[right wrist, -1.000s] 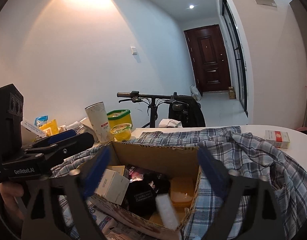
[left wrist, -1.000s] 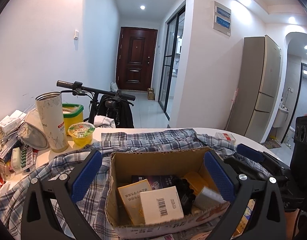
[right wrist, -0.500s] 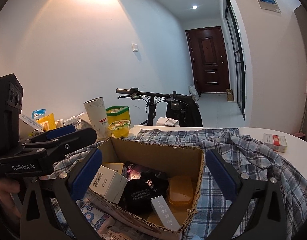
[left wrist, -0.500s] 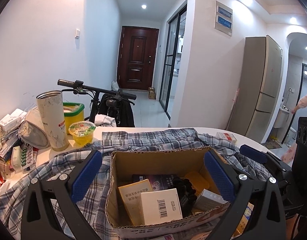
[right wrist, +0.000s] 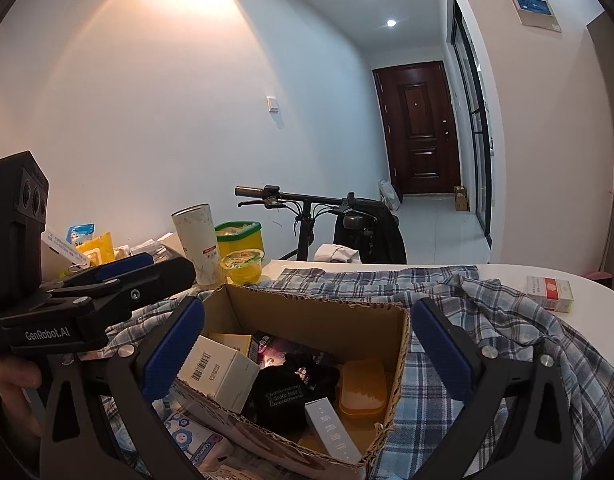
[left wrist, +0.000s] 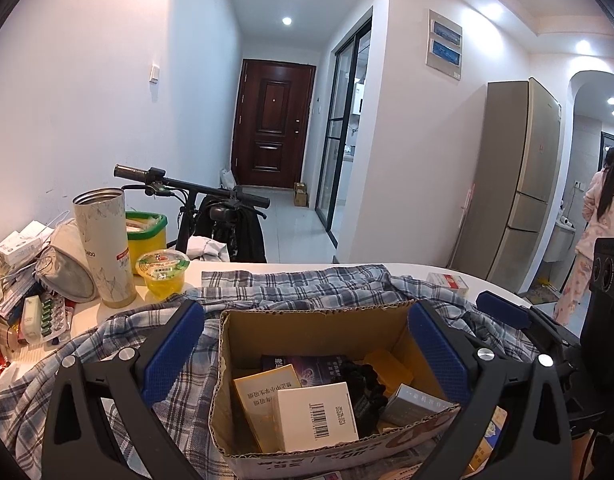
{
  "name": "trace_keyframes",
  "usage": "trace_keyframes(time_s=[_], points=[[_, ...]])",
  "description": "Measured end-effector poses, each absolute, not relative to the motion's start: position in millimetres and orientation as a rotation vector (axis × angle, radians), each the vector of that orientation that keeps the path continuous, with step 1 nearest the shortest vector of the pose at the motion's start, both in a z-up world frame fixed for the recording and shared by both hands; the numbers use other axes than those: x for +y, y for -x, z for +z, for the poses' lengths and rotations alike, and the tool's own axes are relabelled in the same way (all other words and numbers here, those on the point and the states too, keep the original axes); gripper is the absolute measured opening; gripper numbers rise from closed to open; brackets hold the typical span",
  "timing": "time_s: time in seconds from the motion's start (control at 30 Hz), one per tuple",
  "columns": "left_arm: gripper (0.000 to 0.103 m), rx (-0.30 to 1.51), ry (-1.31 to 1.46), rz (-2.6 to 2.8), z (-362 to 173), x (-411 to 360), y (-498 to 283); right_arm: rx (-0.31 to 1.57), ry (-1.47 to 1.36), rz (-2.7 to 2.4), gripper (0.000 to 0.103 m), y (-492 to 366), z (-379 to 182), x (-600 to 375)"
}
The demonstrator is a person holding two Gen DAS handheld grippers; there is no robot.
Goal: Organize objects
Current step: 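Withdraw both grippers from the cardboard box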
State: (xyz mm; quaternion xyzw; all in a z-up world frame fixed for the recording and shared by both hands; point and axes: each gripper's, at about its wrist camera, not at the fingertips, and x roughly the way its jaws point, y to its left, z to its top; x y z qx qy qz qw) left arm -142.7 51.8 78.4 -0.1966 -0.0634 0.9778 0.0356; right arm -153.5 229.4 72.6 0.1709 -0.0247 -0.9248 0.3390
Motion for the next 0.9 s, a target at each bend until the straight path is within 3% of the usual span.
trace_keyframes(time_s=[0.43,0.9], points=[[0.103,-0.211,0.574,2.995,85,50,138,-0.024,-0.34,-2.401,0.103,137,91,231],[0.103,-0.254,0.559,2.984,93,44,132,-0.231,-0.189,-2.262,0.103,25,181,301]])
